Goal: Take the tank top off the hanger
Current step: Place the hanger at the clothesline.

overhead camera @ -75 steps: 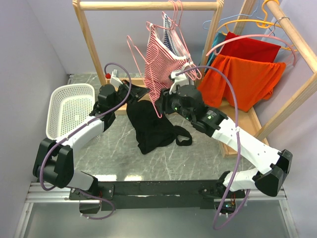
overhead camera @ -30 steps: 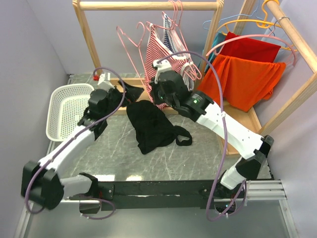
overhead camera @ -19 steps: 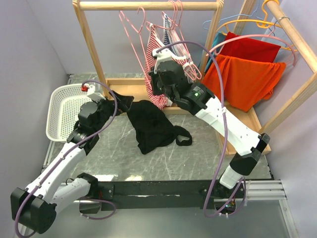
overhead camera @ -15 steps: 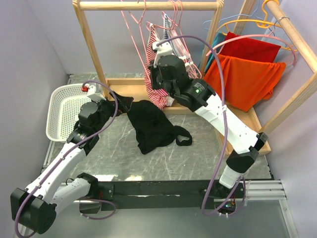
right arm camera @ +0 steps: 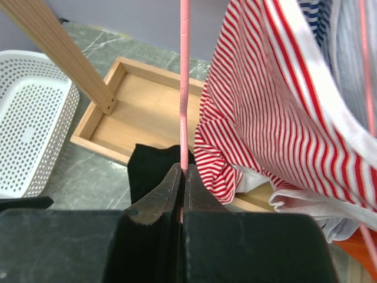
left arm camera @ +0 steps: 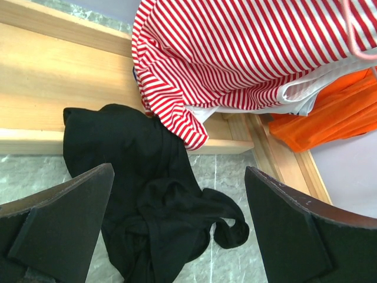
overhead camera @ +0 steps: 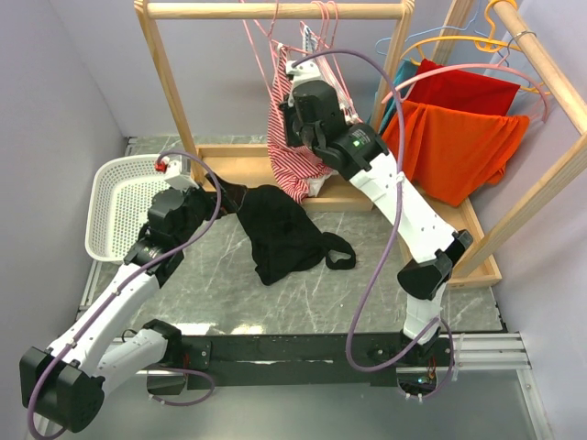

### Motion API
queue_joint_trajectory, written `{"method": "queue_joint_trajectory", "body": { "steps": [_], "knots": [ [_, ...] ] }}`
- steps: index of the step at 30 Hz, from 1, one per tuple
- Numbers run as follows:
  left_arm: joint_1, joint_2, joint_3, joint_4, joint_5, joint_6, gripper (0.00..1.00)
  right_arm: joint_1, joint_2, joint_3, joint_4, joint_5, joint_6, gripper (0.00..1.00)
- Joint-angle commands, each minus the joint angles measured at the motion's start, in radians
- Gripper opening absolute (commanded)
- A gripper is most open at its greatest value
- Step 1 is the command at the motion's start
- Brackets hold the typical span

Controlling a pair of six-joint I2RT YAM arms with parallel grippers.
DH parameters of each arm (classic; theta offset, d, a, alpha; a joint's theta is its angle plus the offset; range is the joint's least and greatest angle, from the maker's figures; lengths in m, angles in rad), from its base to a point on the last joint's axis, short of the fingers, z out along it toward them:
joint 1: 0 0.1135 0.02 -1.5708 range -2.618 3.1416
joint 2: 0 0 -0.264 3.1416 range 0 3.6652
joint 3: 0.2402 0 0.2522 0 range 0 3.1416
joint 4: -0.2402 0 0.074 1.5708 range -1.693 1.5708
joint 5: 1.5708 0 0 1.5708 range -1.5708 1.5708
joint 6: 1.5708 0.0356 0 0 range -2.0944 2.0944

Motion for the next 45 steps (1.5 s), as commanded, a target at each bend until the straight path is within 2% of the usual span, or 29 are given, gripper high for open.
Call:
{"method": "queue_joint_trajectory", "body": {
  "steps": [1,12,22,24,26,29,32,35,42,45],
  "knots": [
    [-0.003,0.006,0.013,0.008,0.027,0.029,0.99,-0.034,-0.037,0.009,0.049,-0.021,-0.015,0.00],
    [-0.003,0.038,0.027,0.000,0.049,0.029,0.99,-0.074,-0.029,-0.016,0.031,-0.067,-0.018,0.00],
    [-0.003,0.066,0.035,0.003,0.069,0.031,0.99,-0.073,-0.134,-0.204,0.087,-0.086,0.011,0.00],
    [-0.003,0.072,0.035,0.005,0.069,0.032,0.99,-0.071,-0.152,-0.243,0.101,-0.087,0.014,0.10],
    [-0.003,0.080,0.036,0.004,0.078,0.035,0.99,-0.070,-0.189,-0.272,0.120,-0.080,0.017,0.39],
    [-0.003,0.089,0.029,-0.006,0.070,0.032,0.99,-0.062,-0.256,-0.336,0.156,-0.057,0.020,0.59],
    [-0.003,0.126,0.036,-0.038,0.052,0.029,0.99,-0.054,-0.324,-0.382,0.176,-0.083,0.008,0.63],
    [-0.003,0.173,0.039,-0.043,0.050,0.028,0.99,-0.047,-0.381,-0.421,0.175,-0.084,0.004,0.71],
    [-0.010,0.279,0.015,0.014,0.084,0.017,1.00,-0.027,-0.526,-0.565,0.181,-0.054,0.024,0.74],
    [-0.068,0.334,0.026,0.014,0.041,0.060,0.99,-0.015,-0.603,-0.643,0.199,-0.038,0.045,0.75]
  ]
}}
